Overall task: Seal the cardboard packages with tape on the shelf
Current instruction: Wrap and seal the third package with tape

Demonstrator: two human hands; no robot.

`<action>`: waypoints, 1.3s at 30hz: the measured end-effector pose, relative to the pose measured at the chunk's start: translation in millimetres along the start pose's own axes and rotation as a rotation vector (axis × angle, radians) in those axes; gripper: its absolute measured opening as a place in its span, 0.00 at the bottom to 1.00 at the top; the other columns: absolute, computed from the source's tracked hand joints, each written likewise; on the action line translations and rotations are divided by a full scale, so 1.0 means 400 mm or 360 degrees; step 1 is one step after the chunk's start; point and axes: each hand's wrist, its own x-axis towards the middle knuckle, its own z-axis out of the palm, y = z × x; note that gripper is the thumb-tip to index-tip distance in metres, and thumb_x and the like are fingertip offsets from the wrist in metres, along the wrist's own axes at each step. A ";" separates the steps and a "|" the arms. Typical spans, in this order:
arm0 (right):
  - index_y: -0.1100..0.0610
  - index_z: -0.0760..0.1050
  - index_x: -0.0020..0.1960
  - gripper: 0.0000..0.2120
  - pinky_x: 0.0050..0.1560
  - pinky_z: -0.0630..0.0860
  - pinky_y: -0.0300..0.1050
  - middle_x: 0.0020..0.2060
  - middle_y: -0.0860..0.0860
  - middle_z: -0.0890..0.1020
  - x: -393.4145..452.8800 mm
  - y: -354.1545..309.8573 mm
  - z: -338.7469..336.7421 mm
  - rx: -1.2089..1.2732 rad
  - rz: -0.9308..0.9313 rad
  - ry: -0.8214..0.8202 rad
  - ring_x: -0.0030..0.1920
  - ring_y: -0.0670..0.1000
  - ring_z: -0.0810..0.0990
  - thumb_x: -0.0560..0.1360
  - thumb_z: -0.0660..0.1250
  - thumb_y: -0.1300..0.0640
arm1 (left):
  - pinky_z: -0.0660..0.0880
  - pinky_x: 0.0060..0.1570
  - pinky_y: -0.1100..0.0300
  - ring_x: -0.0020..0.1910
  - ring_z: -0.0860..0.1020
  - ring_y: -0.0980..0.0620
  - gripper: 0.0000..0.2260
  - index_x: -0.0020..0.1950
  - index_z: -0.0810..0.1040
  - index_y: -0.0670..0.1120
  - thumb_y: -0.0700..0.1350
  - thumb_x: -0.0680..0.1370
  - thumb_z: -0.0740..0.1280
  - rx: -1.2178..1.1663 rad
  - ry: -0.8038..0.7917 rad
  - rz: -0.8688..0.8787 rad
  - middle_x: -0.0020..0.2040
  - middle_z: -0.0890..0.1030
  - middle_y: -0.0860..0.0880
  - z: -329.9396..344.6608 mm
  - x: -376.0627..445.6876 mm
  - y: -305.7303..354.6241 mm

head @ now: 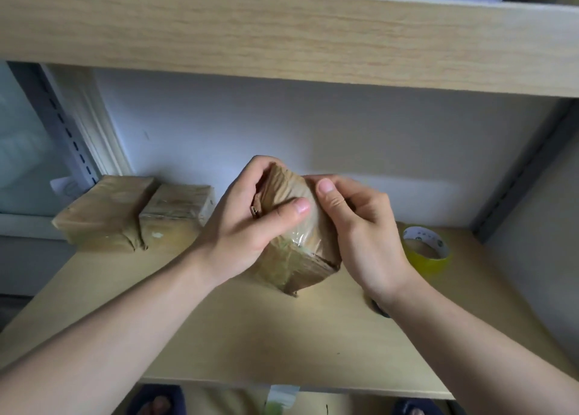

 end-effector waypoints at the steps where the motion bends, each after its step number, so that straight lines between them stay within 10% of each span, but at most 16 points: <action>1: 0.55 0.83 0.55 0.08 0.50 0.81 0.47 0.46 0.52 0.87 0.002 -0.004 0.002 -0.0014 -0.0037 0.0036 0.46 0.48 0.84 0.83 0.66 0.54 | 0.69 0.43 0.53 0.41 0.71 0.50 0.20 0.55 0.70 0.41 0.53 0.74 0.72 0.0017 0.0056 0.0035 0.40 0.71 0.49 0.003 -0.006 -0.002; 6: 0.56 0.76 0.63 0.27 0.45 0.80 0.41 0.50 0.50 0.80 0.000 0.012 -0.022 -0.0040 -0.0074 -0.0249 0.44 0.44 0.80 0.67 0.81 0.56 | 0.71 0.42 0.53 0.41 0.71 0.51 0.08 0.48 0.67 0.46 0.46 0.79 0.65 0.0095 0.0513 0.0145 0.41 0.71 0.48 0.023 0.006 -0.003; 12: 0.48 0.81 0.60 0.18 0.51 0.84 0.52 0.50 0.39 0.85 -0.036 0.078 0.006 -0.0435 0.0057 -0.0207 0.51 0.47 0.84 0.72 0.79 0.50 | 0.71 0.52 0.63 0.47 0.75 0.54 0.03 0.47 0.70 0.50 0.43 0.76 0.64 -0.0087 0.0783 -0.0097 0.45 0.76 0.48 0.024 0.014 -0.036; 17: 0.49 0.84 0.56 0.08 0.47 0.73 0.32 0.45 0.34 0.85 -0.076 0.086 0.011 -0.0588 -0.0130 -0.0193 0.43 0.37 0.81 0.77 0.74 0.52 | 0.71 0.54 0.58 0.55 0.78 0.57 0.14 0.53 0.77 0.54 0.55 0.70 0.66 -0.0077 0.0928 -0.0704 0.54 0.80 0.55 0.049 -0.013 -0.039; 23: 0.50 0.86 0.57 0.10 0.59 0.74 0.33 0.55 0.36 0.85 -0.134 0.107 -0.015 -0.0652 -0.0220 -0.0324 0.60 0.39 0.81 0.79 0.71 0.50 | 0.73 0.69 0.46 0.64 0.78 0.48 0.17 0.68 0.76 0.54 0.40 0.81 0.67 -0.0191 0.0626 -0.1087 0.65 0.79 0.47 0.040 -0.066 -0.058; 33: 0.35 0.72 0.68 0.39 0.78 0.58 0.44 0.77 0.40 0.60 -0.152 0.204 -0.042 -0.0775 0.0279 -0.0464 0.80 0.42 0.54 0.60 0.76 0.27 | 0.67 0.57 0.75 0.64 0.74 0.67 0.28 0.79 0.60 0.61 0.38 0.84 0.63 0.0174 0.0192 -0.0979 0.70 0.74 0.59 0.055 -0.175 -0.129; 36: 0.40 0.57 0.79 0.54 0.76 0.68 0.54 0.75 0.43 0.69 -0.156 0.228 -0.034 -0.0094 0.0630 -0.0530 0.76 0.45 0.68 0.61 0.83 0.37 | 0.73 0.45 0.77 0.47 0.80 0.73 0.29 0.78 0.62 0.59 0.36 0.83 0.65 -0.0024 0.0258 -0.1029 0.57 0.82 0.62 0.061 -0.176 -0.143; 39: 0.47 0.47 0.82 0.55 0.66 0.76 0.41 0.69 0.41 0.77 -0.148 0.237 -0.023 0.0115 0.0734 -0.0553 0.69 0.39 0.75 0.69 0.80 0.63 | 0.75 0.48 0.76 0.47 0.81 0.71 0.23 0.72 0.69 0.58 0.36 0.83 0.65 -0.0080 0.0307 -0.1040 0.53 0.84 0.62 0.078 -0.179 -0.168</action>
